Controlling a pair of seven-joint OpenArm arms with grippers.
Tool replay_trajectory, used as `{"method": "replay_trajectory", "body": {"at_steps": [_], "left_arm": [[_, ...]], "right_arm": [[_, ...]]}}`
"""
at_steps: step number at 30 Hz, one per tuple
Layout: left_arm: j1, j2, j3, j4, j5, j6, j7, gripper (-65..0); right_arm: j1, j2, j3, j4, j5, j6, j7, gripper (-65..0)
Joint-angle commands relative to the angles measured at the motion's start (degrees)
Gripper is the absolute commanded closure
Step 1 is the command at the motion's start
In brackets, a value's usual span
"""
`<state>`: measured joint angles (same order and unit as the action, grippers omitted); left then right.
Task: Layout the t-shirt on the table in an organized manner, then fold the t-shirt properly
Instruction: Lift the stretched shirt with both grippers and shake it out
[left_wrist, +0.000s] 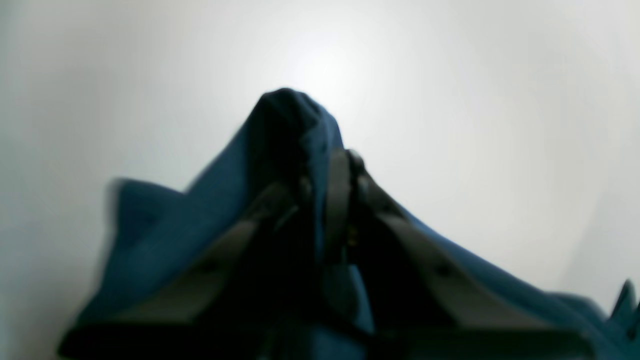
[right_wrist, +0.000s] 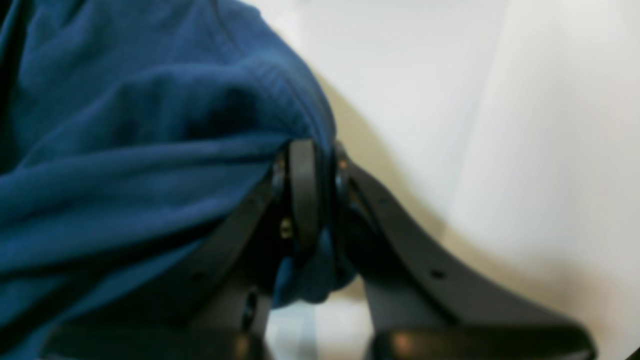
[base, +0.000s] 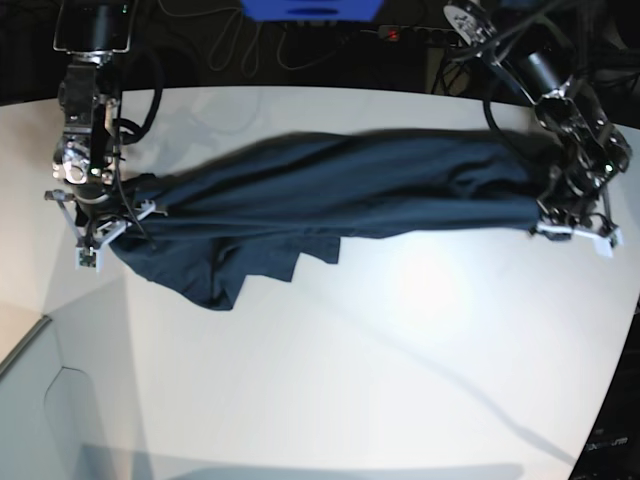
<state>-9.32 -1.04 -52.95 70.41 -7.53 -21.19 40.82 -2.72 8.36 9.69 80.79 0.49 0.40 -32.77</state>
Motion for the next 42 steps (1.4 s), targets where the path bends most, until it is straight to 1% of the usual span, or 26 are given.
{"method": "replay_trajectory", "body": {"at_steps": [1, 4, 11, 15, 17, 20, 22, 25, 27, 30, 32, 36, 39, 42], "left_arm": [[-2.1, -0.9, 0.0, 2.8, -0.7, -0.3, -1.7, 0.0], [-4.3, -1.5, 0.0, 5.4, -0.7, -0.2, -1.7, -0.1], [-10.1, -1.5, 0.0, 8.8, -0.7, -0.2, -1.7, -0.1], [-11.9, -0.9, 0.1, 12.9, -0.8, -0.5, -1.4, -0.1], [-12.7, 0.1, 0.1, 15.2, -0.8, -0.6, 1.3, -0.1], [-12.8, 0.7, -0.2, 20.6, -1.8, -0.7, 7.9, -0.1], [-10.3, 1.1, -0.3, 24.1, -5.2, -0.7, 11.5, -0.1], [-4.4, 0.9, -0.3, 28.4, -11.0, -0.2, 13.9, -0.1], [0.8, 0.7, -0.4, 30.6, -13.9, -0.2, 14.6, -0.1], [8.2, 0.5, -0.4, 30.6, -16.8, -0.2, 14.1, -0.1], [11.2, 0.1, -1.7, 29.9, -18.5, -0.6, 14.1, -0.1], [13.8, 0.1, -6.8, 27.4, -23.3, -0.7, 14.1, -0.1], [13.9, -0.1, -7.2, 24.3, -24.8, -0.7, 14.3, -0.5], [14.2, 0.0, -7.1, 21.8, -24.6, -0.7, 14.8, -0.8]], "right_arm": [[1.0, 0.5, 0.1, 1.0, -0.2, 0.0, 1.5, -5.6], [1.2, 0.6, 0.1, 1.0, -0.2, 0.0, 1.3, -5.6], [1.3, 0.7, 0.1, 1.4, -0.2, 0.0, 1.7, -5.6], [1.4, 0.7, 0.1, 3.8, -0.2, 0.0, 1.9, -5.6], [2.9, 0.7, 0.1, 4.6, -0.2, 0.0, 1.4, -5.6], [4.3, 0.7, 0.1, 4.6, -0.2, 0.0, 1.3, -5.8], [4.5, 0.7, 0.1, 4.6, -0.2, 0.0, 1.3, -5.8], [4.5, 0.8, 0.1, 4.6, -0.2, 0.0, 1.3, -5.9], [4.5, 0.8, 0.1, 4.6, -0.2, 0.0, 1.3, -5.9], [4.1, 0.7, 0.1, 4.6, -0.2, 0.0, 1.3, -5.9], [4.0, 0.7, 0.1, 4.5, -0.2, 0.0, 1.3, -5.9], [3.6, 0.6, 0.1, 4.5, -0.2, 0.0, 1.3, -5.9], [3.2, 0.6, 0.1, 4.5, -0.2, 0.0, 1.6, -5.9], [3.2, 0.6, 0.1, 4.5, -0.2, 0.0, 1.4, -5.9]]}}
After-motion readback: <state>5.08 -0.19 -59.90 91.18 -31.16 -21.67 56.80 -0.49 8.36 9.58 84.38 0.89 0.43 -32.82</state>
